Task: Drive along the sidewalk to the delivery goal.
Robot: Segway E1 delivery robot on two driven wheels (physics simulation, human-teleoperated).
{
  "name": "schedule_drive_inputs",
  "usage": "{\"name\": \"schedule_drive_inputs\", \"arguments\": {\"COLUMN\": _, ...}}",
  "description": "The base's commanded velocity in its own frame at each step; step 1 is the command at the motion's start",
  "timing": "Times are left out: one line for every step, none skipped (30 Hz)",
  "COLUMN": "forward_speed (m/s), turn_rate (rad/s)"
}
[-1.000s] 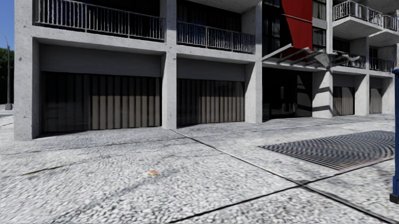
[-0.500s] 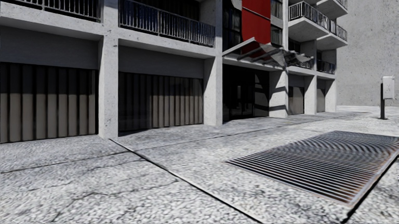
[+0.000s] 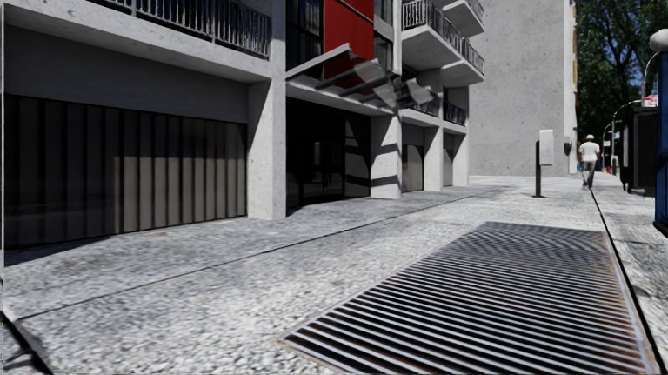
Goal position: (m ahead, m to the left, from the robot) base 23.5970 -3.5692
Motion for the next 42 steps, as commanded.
{"name": "schedule_drive_inputs", "arguments": {"forward_speed": 2.0, "turn_rate": -0.61}}
{"name": "schedule_drive_inputs", "arguments": {"forward_speed": 2.0, "turn_rate": -0.61}}
{"name": "schedule_drive_inputs", "arguments": {"forward_speed": 2.0, "turn_rate": -0.61}}
{"name": "schedule_drive_inputs", "arguments": {"forward_speed": 2.0, "turn_rate": -0.61}}
{"name": "schedule_drive_inputs", "arguments": {"forward_speed": 2.0, "turn_rate": -0.61}}
{"name": "schedule_drive_inputs", "arguments": {"forward_speed": 2.0, "turn_rate": -0.61}}
{"name": "schedule_drive_inputs", "arguments": {"forward_speed": 2.0, "turn_rate": -0.61}}
{"name": "schedule_drive_inputs", "arguments": {"forward_speed": 2.0, "turn_rate": -0.61}}
{"name": "schedule_drive_inputs", "arguments": {"forward_speed": 2.0, "turn_rate": -0.61}}
{"name": "schedule_drive_inputs", "arguments": {"forward_speed": 2.0, "turn_rate": -0.61}}
{"name": "schedule_drive_inputs", "arguments": {"forward_speed": 2.0, "turn_rate": -0.61}}
{"name": "schedule_drive_inputs", "arguments": {"forward_speed": 2.0, "turn_rate": -0.61}}
{"name": "schedule_drive_inputs", "arguments": {"forward_speed": 2.0, "turn_rate": -0.61}}
{"name": "schedule_drive_inputs", "arguments": {"forward_speed": 2.0, "turn_rate": -0.61}}
{"name": "schedule_drive_inputs", "arguments": {"forward_speed": 2.0, "turn_rate": -0.61}}
{"name": "schedule_drive_inputs", "arguments": {"forward_speed": 2.0, "turn_rate": -0.61}}
{"name": "schedule_drive_inputs", "arguments": {"forward_speed": 2.0, "turn_rate": -0.61}}
{"name": "schedule_drive_inputs", "arguments": {"forward_speed": 2.0, "turn_rate": -0.61}}
{"name": "schedule_drive_inputs", "arguments": {"forward_speed": 2.0, "turn_rate": -0.61}}
{"name": "schedule_drive_inputs", "arguments": {"forward_speed": 2.0, "turn_rate": -0.61}}
{"name": "schedule_drive_inputs", "arguments": {"forward_speed": 2.0, "turn_rate": -0.61}}
{"name": "schedule_drive_inputs", "arguments": {"forward_speed": 2.0, "turn_rate": -0.59}}
{"name": "schedule_drive_inputs", "arguments": {"forward_speed": 2.0, "turn_rate": -0.59}}
{"name": "schedule_drive_inputs", "arguments": {"forward_speed": 2.0, "turn_rate": -0.56}}
{"name": "schedule_drive_inputs", "arguments": {"forward_speed": 2.0, "turn_rate": -0.54}}
{"name": "schedule_drive_inputs", "arguments": {"forward_speed": 2.0, "turn_rate": -0.03}}
{"name": "schedule_drive_inputs", "arguments": {"forward_speed": 2.0, "turn_rate": -0.03}}
{"name": "schedule_drive_inputs", "arguments": {"forward_speed": 2.0, "turn_rate": 0.0}}
{"name": "schedule_drive_inputs", "arguments": {"forward_speed": 2.0, "turn_rate": 0.0}}
{"name": "schedule_drive_inputs", "arguments": {"forward_speed": 2.0, "turn_rate": 0.0}}
{"name": "schedule_drive_inputs", "arguments": {"forward_speed": 2.0, "turn_rate": 0.0}}
{"name": "schedule_drive_inputs", "arguments": {"forward_speed": 2.0, "turn_rate": 0.0}}
{"name": "schedule_drive_inputs", "arguments": {"forward_speed": 2.0, "turn_rate": 0.0}}
{"name": "schedule_drive_inputs", "arguments": {"forward_speed": 2.0, "turn_rate": 0.0}}
{"name": "schedule_drive_inputs", "arguments": {"forward_speed": 2.0, "turn_rate": 0.0}}
{"name": "schedule_drive_inputs", "arguments": {"forward_speed": 2.0, "turn_rate": 0.0}}
{"name": "schedule_drive_inputs", "arguments": {"forward_speed": 2.0, "turn_rate": 0.0}}
{"name": "schedule_drive_inputs", "arguments": {"forward_speed": 2.0, "turn_rate": 0.0}}
{"name": "schedule_drive_inputs", "arguments": {"forward_speed": 2.0, "turn_rate": 0.0}}
{"name": "schedule_drive_inputs", "arguments": {"forward_speed": 2.0, "turn_rate": 0.0}}
{"name": "schedule_drive_inputs", "arguments": {"forward_speed": 2.0, "turn_rate": 0.0}}
{"name": "schedule_drive_inputs", "arguments": {"forward_speed": 2.0, "turn_rate": 0.0}}
